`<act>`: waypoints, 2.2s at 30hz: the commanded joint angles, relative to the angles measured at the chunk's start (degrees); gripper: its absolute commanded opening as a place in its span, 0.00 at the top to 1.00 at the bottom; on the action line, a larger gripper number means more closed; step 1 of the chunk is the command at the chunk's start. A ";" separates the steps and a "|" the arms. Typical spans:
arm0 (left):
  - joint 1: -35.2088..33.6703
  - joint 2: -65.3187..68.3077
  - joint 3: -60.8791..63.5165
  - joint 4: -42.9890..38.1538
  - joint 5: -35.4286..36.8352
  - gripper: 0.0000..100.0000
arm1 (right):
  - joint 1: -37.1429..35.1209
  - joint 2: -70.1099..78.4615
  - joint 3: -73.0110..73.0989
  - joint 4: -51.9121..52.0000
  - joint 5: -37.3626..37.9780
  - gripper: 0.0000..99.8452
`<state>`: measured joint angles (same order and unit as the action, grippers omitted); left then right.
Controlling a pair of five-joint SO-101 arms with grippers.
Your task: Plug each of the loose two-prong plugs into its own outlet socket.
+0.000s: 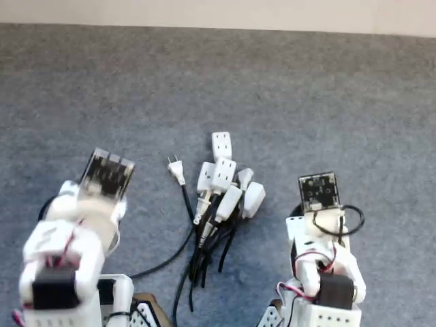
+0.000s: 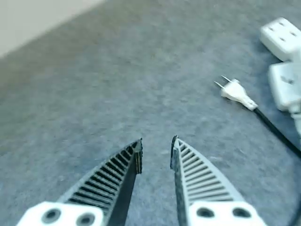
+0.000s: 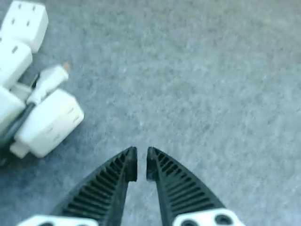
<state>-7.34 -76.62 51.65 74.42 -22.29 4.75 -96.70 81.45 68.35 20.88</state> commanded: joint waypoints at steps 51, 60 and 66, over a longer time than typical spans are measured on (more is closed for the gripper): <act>26.51 100.88 -60.70 -1.93 13.36 1.00 | -12.44 20.79 8.31 -28.88 -16.00 0.94; 14.29 101.49 -88.04 24.35 -1.05 1.00 | -12.44 20.79 8.40 -28.88 -16.00 0.94; 1.19 101.49 -85.49 27.87 -16.09 1.00 | -12.44 20.79 8.40 -28.88 -15.91 0.94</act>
<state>0.31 25.45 -34.59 100.97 -31.78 -7.30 -75.08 90.15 39.16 3.74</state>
